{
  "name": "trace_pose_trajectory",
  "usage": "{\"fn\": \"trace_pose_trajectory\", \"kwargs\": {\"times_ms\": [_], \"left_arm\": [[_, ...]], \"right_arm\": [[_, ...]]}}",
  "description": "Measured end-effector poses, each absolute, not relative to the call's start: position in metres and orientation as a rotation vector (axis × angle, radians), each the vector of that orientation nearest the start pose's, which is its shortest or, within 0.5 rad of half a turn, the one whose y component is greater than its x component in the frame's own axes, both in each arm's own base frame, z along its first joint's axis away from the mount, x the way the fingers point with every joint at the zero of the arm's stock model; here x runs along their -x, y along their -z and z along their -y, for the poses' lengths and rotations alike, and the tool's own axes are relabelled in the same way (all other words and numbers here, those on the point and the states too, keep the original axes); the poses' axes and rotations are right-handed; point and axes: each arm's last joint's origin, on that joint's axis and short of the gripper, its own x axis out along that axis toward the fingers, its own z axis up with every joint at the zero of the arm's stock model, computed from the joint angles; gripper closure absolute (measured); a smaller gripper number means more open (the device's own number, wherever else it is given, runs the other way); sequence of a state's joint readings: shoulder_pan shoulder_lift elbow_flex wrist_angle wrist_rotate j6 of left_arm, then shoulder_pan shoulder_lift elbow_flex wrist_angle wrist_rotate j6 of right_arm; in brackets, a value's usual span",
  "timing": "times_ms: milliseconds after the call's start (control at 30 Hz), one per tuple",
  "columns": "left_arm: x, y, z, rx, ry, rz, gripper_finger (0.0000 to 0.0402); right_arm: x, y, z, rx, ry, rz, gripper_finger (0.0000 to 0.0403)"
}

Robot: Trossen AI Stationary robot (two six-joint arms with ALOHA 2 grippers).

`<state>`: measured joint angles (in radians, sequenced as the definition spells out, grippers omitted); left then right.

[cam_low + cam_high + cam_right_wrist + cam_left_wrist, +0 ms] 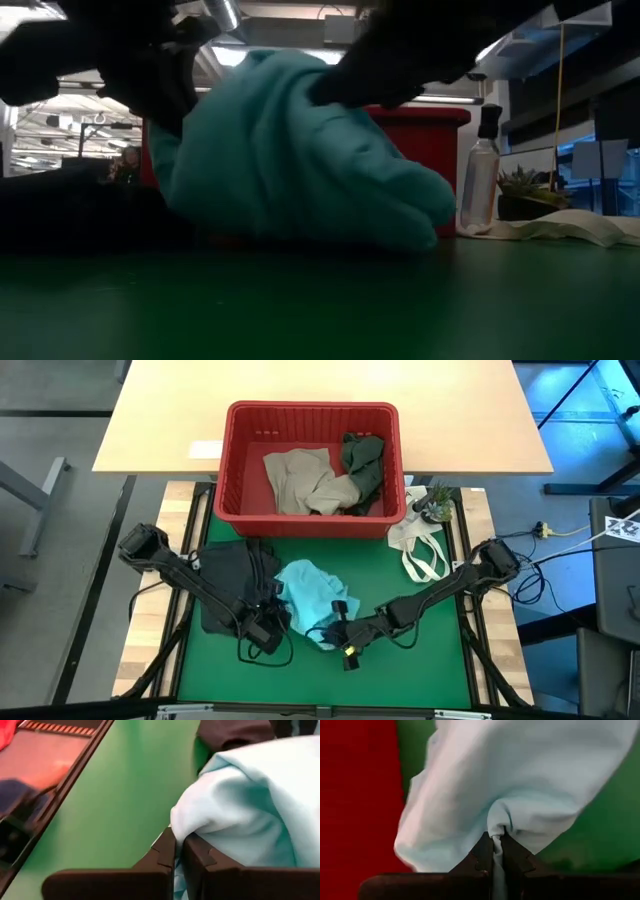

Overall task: Fold Laundry from Bin
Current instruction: Stack the folded blue shorts on top of the folded black shorts

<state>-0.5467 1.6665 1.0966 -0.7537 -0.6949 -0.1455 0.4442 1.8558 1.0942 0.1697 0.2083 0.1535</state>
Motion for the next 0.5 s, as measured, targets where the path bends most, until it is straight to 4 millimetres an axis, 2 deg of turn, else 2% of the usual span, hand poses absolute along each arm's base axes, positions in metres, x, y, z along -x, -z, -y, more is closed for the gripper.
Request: {"fn": "trace_pose_trajectory", "kwargs": {"times_ms": [133, 500], "left_arm": [[-0.267, -0.197, 0.137, -0.702, -0.238, -1.103, 0.0391], [-0.252, -0.197, 0.114, -0.911, -0.309, -1.292, 0.0392]], "right_arm": [[-0.373, -0.175, -0.165, 0.049, -0.118, -0.547, 0.0386], [-0.433, -0.179, -0.152, -0.005, -0.035, -0.478, 0.0386]]}}
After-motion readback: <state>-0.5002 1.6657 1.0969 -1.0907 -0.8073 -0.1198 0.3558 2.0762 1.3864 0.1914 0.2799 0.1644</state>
